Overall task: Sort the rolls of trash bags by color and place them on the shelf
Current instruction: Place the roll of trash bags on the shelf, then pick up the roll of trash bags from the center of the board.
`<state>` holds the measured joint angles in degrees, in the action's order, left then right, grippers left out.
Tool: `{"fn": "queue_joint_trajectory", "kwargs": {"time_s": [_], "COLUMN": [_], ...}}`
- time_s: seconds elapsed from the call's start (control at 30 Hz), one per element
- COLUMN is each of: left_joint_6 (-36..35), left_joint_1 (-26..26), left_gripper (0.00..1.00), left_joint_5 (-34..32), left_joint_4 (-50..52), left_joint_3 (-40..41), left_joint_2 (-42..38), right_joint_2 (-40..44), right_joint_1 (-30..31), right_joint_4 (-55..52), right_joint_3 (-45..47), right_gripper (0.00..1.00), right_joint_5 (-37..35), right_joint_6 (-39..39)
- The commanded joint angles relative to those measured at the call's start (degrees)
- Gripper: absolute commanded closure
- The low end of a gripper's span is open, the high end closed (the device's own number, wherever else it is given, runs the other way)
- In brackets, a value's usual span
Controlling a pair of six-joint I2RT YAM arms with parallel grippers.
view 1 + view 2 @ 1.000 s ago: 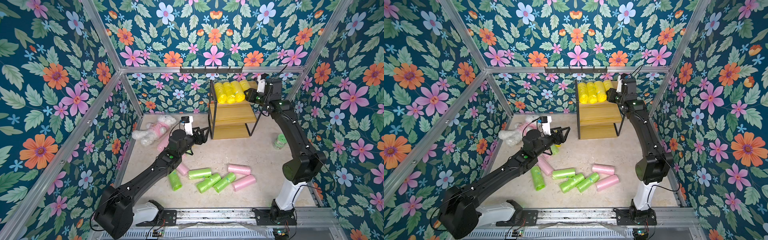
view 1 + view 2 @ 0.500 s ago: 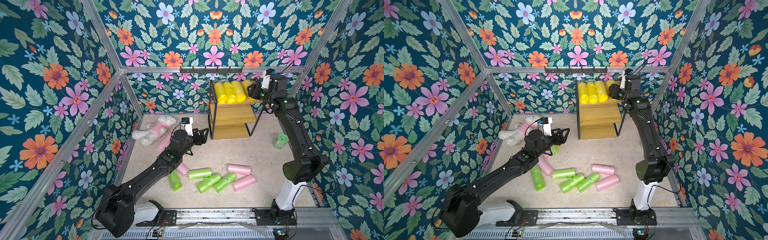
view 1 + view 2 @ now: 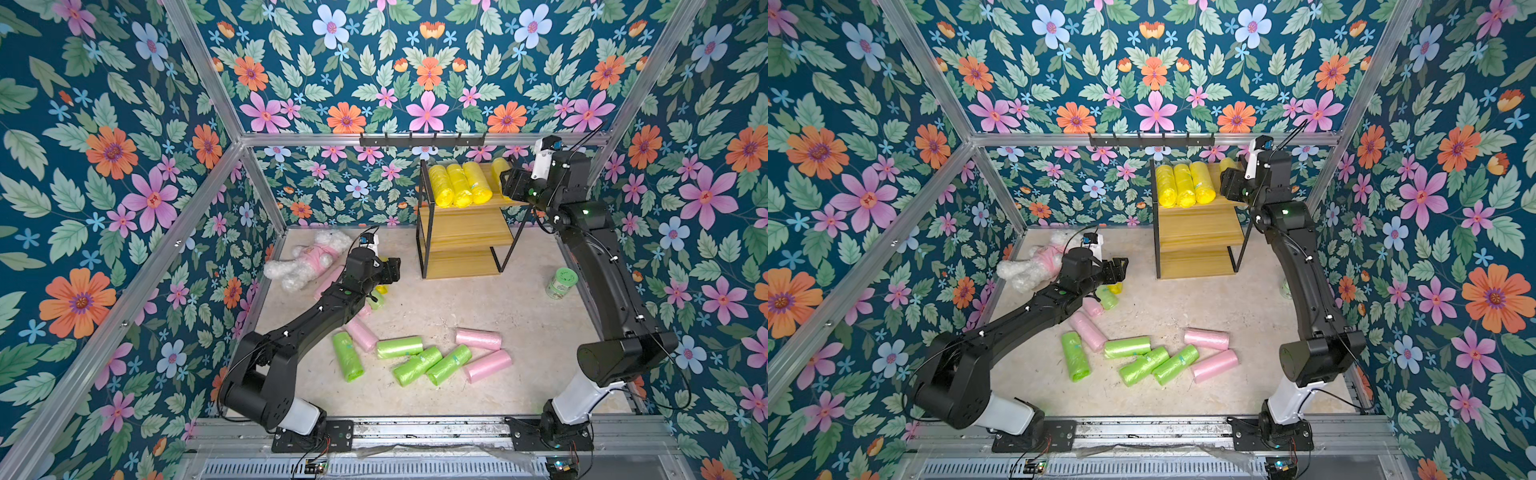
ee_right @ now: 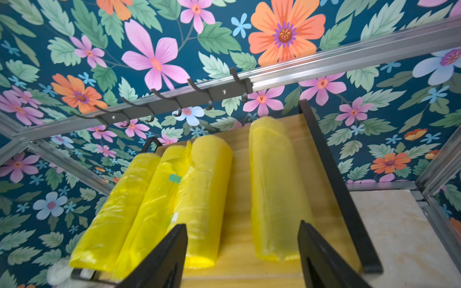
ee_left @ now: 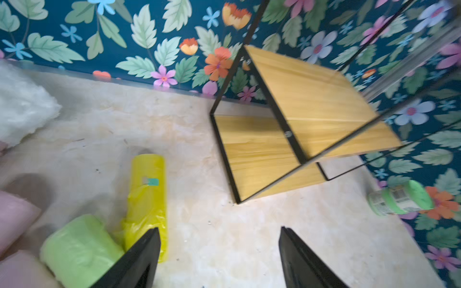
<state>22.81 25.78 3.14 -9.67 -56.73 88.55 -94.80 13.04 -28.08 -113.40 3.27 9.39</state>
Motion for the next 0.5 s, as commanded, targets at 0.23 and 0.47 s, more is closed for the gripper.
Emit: {"fn": "queue_joint_trajectory", "kwargs": {"time_s": [0.23, 0.47], "left_joint_6": [-10.0, -12.6], "left_joint_1": [-3.8, -4.8], "left_gripper": [0.20, 0.18], "left_joint_5": [-6.1, -6.3], "left_joint_4": [12.7, 21.0], "left_joint_3": [-15.2, -27.5], "left_joint_2": [17.6, 28.9], "right_joint_2": [15.7, 22.5], "right_joint_1": [5.5, 7.5], "right_joint_4": [11.2, 15.7], "right_joint_3": [20.0, 30.6], "right_gripper": [0.24, 0.23], "right_joint_5": [0.1, 1.7], "right_joint_6": [0.7, 3.0]}}
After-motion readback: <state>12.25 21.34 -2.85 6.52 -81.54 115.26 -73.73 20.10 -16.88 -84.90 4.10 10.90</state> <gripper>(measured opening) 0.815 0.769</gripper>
